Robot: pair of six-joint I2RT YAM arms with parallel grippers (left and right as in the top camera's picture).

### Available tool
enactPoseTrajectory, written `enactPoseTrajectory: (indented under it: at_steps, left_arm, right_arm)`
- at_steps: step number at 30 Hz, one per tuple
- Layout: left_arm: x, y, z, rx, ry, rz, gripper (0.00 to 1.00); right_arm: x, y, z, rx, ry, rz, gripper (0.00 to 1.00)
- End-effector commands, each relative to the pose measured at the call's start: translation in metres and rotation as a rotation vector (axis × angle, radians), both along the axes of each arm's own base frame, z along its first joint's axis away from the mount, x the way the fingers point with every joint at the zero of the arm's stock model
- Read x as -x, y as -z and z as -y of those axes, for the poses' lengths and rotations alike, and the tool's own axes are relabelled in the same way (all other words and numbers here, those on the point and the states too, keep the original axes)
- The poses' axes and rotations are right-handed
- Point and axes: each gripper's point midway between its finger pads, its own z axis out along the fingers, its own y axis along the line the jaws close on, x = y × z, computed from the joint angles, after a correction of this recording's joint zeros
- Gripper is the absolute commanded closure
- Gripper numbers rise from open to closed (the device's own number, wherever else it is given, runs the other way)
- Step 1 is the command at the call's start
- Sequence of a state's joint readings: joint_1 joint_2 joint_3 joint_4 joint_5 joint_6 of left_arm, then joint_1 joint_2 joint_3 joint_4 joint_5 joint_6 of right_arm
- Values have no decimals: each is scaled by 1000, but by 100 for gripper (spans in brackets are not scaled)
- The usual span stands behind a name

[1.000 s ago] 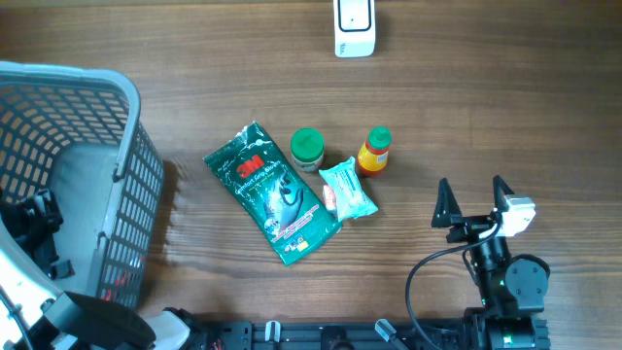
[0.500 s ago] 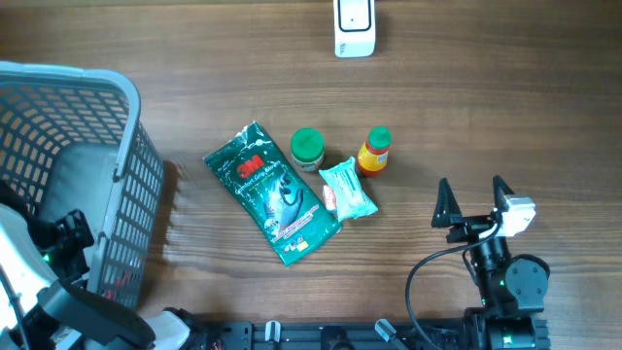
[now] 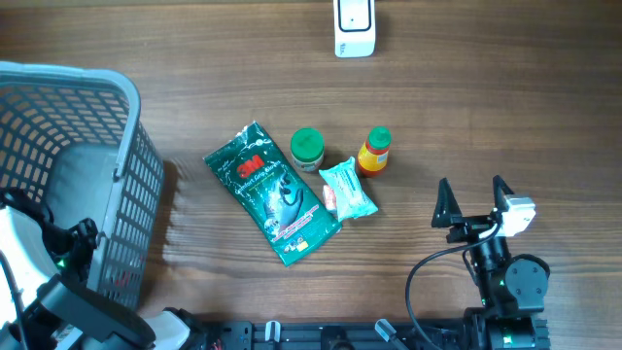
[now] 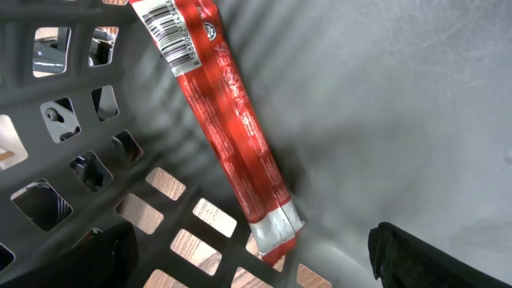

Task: Scan the item barcode
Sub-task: 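Open the left gripper and reach into the basket toward the red stick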

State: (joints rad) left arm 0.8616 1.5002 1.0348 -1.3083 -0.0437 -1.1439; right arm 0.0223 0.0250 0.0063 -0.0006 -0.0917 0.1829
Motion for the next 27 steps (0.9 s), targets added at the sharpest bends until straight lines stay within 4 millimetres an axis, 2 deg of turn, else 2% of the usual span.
enactPoseTrajectory:
  at_steps: [1,8,11,16,22,23,25,26,27]
  left_arm:
    - [7,4,1,-8,-34,-34,5]
    - [21,14,19,35,-150,-97,14]
    - [25,24,22,23,-189,-114,0]
    - [17,49,10,-46,-190,-52,0]
    - [25,74,6,-115,-181,-55,1]
    - [26,76,6,-119,-181,-56,2]
    - [28,81,9,-119,-180,-59,16]
    - [30,82,10,-116,-180,-62,25]
    - [31,84,11,-114,-180,-65,40]
  right_arm:
    - [0,-1,1,-10,9,3,0]
    - [0,-1,1,-10,9,3,0]
    - [0,-1,1,-10,9,3,0]
    - [0,-1,1,-10,9,3,0]
    - [0,-1,1,-10,9,3,0]
    - [0,-1,1,-10,9,3,0]
    - [0,-1,1,-10,9,3,0]
    - [0,-1,1,-10,9,3,0]
    - [0,-1,1,-10,9,3,0]
